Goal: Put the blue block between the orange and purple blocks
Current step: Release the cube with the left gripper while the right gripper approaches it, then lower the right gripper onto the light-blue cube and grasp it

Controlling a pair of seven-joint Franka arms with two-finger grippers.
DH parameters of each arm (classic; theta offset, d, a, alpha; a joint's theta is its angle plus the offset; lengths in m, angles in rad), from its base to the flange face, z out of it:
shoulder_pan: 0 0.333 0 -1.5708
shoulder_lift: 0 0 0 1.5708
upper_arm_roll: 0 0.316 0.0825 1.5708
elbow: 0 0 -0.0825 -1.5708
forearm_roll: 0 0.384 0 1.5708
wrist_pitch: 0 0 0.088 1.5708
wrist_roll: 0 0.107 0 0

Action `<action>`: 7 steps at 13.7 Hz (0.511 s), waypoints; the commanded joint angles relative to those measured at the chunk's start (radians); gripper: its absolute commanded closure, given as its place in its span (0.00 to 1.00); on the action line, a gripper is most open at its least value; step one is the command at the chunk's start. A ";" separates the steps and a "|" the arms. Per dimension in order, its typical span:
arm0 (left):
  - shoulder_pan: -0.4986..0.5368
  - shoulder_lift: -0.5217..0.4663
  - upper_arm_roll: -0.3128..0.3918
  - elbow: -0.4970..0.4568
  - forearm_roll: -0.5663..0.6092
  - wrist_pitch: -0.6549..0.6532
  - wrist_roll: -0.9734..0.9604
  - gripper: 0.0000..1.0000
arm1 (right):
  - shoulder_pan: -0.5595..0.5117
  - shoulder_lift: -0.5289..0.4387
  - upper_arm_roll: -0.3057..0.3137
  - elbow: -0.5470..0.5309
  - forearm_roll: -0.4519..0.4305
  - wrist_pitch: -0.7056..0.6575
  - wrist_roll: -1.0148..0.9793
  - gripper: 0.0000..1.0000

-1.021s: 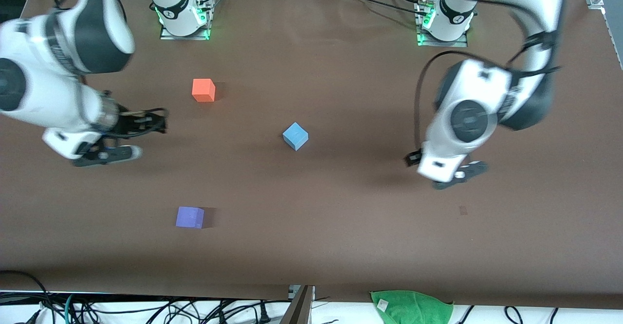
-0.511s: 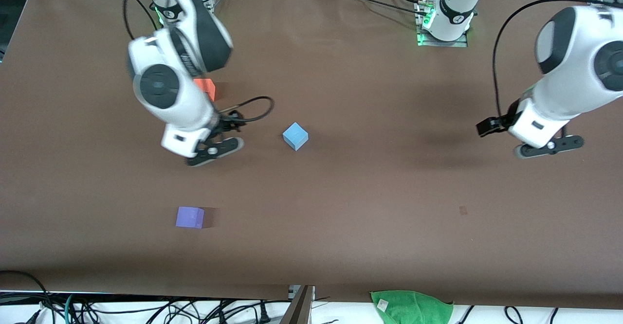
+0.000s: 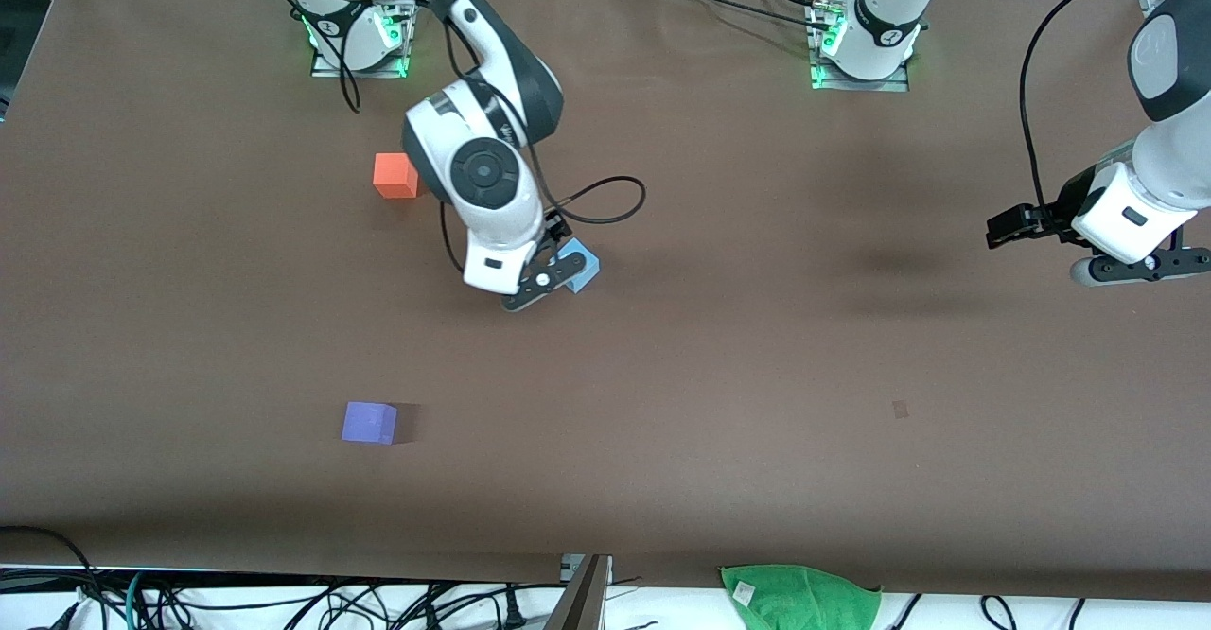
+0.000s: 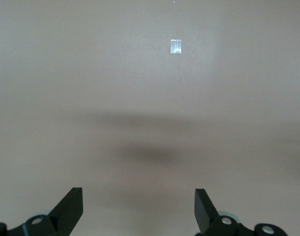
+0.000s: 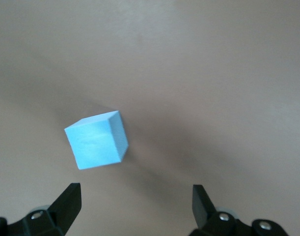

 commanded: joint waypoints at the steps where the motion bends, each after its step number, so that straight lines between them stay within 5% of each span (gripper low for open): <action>1: 0.021 -0.027 -0.018 -0.026 -0.020 0.001 0.033 0.00 | 0.050 0.037 -0.010 0.003 -0.014 0.046 0.012 0.00; 7: 0.010 -0.025 -0.050 -0.016 -0.038 0.018 0.024 0.00 | 0.093 0.075 -0.012 -0.060 -0.020 0.142 0.012 0.00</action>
